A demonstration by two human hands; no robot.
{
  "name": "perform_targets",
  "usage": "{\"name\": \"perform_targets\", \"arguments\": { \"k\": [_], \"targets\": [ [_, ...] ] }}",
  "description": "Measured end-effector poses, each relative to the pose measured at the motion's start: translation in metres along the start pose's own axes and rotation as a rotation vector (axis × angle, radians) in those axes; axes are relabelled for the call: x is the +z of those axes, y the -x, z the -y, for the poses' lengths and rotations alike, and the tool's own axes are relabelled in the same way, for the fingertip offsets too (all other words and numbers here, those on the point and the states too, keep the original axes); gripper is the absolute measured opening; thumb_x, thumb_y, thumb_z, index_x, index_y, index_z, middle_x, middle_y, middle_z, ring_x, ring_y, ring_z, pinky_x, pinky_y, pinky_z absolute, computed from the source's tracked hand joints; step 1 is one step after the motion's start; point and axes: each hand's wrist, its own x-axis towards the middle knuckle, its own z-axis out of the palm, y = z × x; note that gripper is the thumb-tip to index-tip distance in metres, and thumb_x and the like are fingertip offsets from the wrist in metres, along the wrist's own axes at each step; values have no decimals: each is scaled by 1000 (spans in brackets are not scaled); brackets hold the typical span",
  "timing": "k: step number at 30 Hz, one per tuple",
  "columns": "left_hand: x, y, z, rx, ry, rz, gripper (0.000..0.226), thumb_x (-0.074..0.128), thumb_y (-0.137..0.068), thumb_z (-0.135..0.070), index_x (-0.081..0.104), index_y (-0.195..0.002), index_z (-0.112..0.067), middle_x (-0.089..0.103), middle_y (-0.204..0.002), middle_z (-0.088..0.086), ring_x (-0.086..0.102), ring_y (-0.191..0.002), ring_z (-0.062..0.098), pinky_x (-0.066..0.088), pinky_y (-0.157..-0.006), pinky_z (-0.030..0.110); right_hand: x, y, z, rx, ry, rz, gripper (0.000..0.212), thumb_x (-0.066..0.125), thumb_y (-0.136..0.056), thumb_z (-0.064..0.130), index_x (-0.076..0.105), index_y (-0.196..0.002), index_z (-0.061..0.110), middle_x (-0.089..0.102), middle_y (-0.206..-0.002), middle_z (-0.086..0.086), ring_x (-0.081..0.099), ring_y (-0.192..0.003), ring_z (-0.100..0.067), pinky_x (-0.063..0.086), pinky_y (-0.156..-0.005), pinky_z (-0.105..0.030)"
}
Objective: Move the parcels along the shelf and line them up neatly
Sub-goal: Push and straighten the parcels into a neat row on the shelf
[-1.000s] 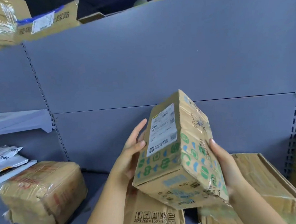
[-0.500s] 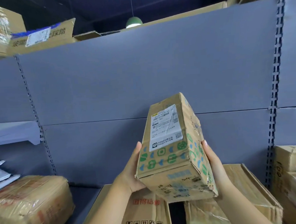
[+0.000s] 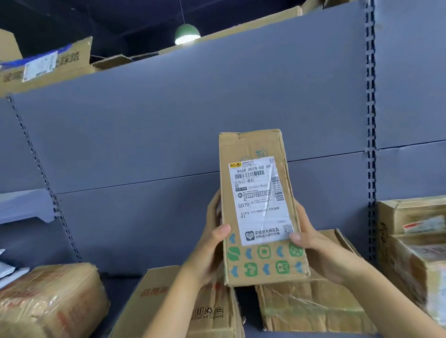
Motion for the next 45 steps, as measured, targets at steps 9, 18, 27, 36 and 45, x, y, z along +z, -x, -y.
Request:
{"name": "perform_targets", "arguments": {
  "k": [9,18,27,36,45],
  "targets": [
    [76,-4,14,20,-285,-387,26,40,-100,-24,64,-93,-16,67,-92,5,64,-83,12,50,-79,23,-30,62,17,-83,69,-252,112,86,-55,54,20,-145,51,42,-149,7,52,-128,-25,44,-100,-59],
    [205,-14,52,231,-1042,-277,11,52,-88,-26,59,-82,-21,68,-82,-6,64,-80,20,51,-68,33,-75,208,46,-59,104,-487,118,88,-45,56,25,-145,46,49,-145,6,57,-123,-27,49,-94,-54],
    [340,-25,87,522,-1338,181,24,39,-93,-37,57,-96,-21,68,-97,-1,63,-95,23,43,-68,31,-75,363,87,-107,217,-828,119,88,-37,57,31,-141,45,56,-138,10,61,-118,-21,57,-82,-37],
    [435,-33,104,553,-1425,489,25,38,-91,-27,59,-101,-16,64,-102,6,62,-92,31,40,-70,30,-53,434,101,-123,327,-1137,114,86,-49,58,26,-145,47,39,-151,4,53,-127,-26,44,-100,-57],
    [487,6,137,615,-1288,610,21,46,-89,-29,60,-94,-13,67,-96,8,62,-87,30,39,-67,27,-11,493,85,-135,348,-1307,111,85,-50,53,28,-144,42,49,-143,1,62,-116,-24,57,-78,-37]
  ]
}}
